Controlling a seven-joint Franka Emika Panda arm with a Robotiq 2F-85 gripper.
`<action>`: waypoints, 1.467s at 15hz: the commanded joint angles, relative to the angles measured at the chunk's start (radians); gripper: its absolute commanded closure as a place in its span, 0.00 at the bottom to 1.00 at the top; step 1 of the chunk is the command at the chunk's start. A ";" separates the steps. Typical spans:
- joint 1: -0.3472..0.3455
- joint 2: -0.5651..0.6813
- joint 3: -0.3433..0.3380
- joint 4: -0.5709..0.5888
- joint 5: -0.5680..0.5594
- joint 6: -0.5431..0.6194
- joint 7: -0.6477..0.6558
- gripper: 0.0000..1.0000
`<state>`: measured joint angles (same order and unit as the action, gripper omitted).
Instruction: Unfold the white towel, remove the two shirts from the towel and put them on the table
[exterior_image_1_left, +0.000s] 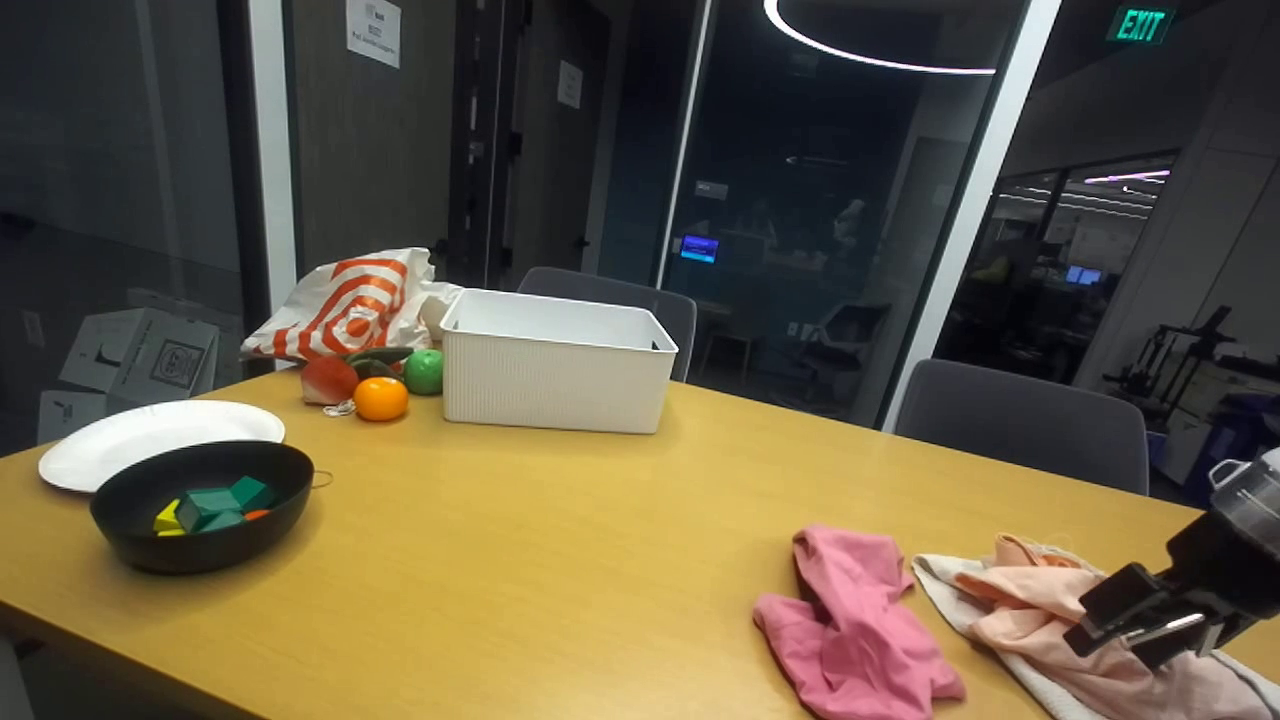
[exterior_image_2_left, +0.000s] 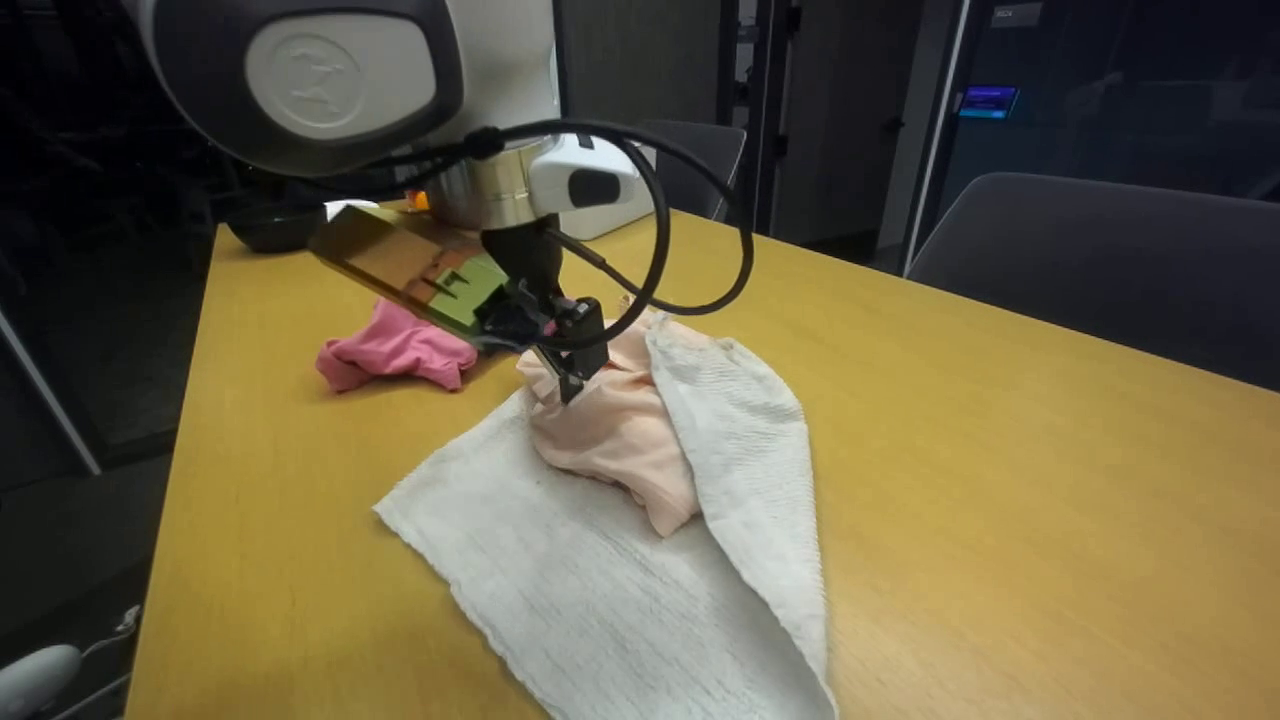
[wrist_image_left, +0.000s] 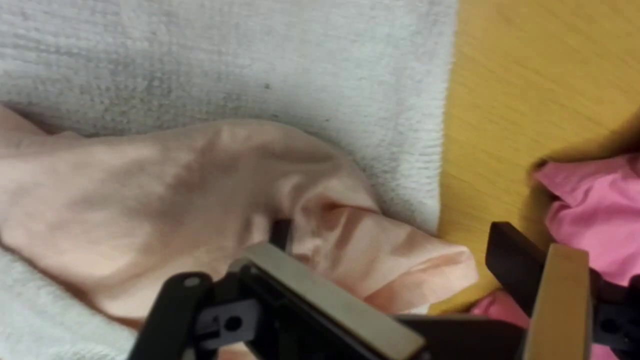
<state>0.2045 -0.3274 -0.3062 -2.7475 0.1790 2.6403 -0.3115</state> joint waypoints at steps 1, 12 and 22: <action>-0.176 0.085 0.174 0.022 -0.212 0.114 0.162 0.01; -0.534 0.044 0.513 0.037 -0.860 0.084 0.747 0.00; -0.537 0.210 0.483 0.087 -0.731 0.086 0.780 0.00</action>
<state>-0.3349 -0.1913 0.2054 -2.6991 -0.6325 2.7065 0.4877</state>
